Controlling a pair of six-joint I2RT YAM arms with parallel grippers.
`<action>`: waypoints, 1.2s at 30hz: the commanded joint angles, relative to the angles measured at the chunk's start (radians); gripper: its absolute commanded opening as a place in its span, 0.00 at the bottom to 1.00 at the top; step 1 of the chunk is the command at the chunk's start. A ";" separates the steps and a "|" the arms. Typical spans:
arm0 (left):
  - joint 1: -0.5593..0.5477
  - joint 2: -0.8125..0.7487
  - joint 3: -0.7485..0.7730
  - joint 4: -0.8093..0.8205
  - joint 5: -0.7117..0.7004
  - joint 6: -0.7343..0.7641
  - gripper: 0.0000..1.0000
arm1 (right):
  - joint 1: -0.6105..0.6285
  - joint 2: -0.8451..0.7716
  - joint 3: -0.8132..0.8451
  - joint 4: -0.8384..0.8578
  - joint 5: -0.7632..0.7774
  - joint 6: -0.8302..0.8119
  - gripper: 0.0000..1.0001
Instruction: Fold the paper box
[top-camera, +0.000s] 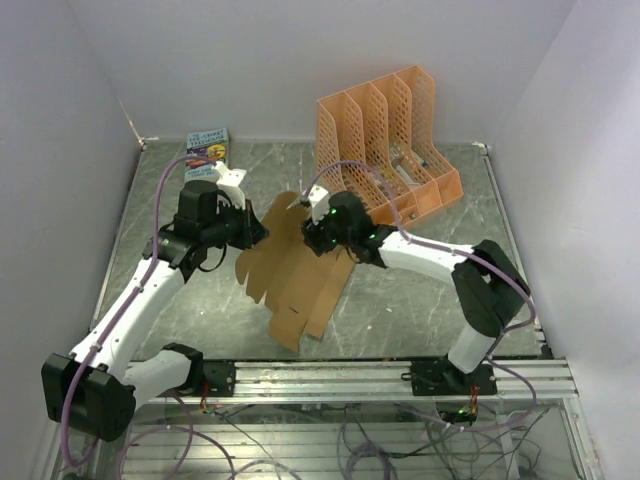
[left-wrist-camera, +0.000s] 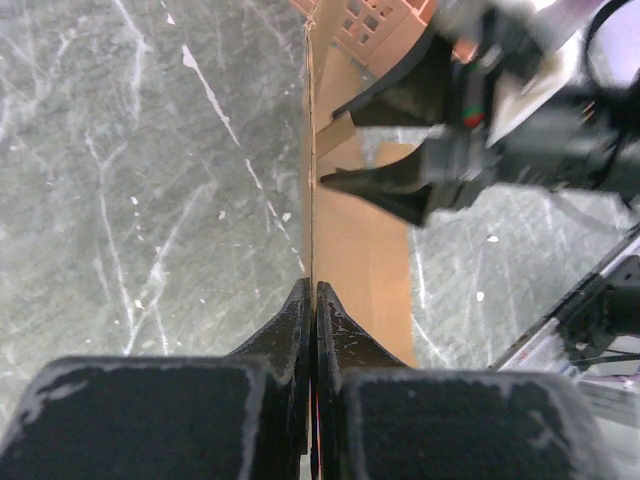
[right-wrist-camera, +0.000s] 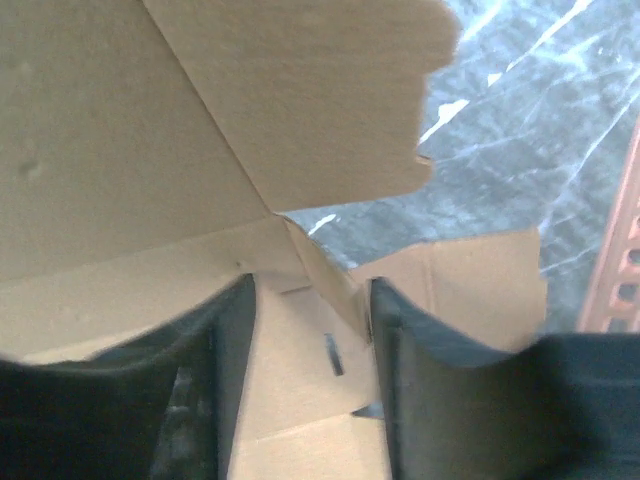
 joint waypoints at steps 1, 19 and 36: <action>0.005 -0.024 0.016 -0.008 -0.057 0.111 0.07 | -0.162 -0.126 0.001 -0.047 -0.329 -0.059 0.59; 0.005 -0.302 -0.074 0.192 0.029 0.274 0.07 | -0.587 -0.337 -0.364 0.266 -0.984 0.127 0.85; 0.005 -0.405 -0.139 0.353 0.111 0.204 0.07 | -0.563 -0.202 -0.508 0.694 -0.905 0.440 0.96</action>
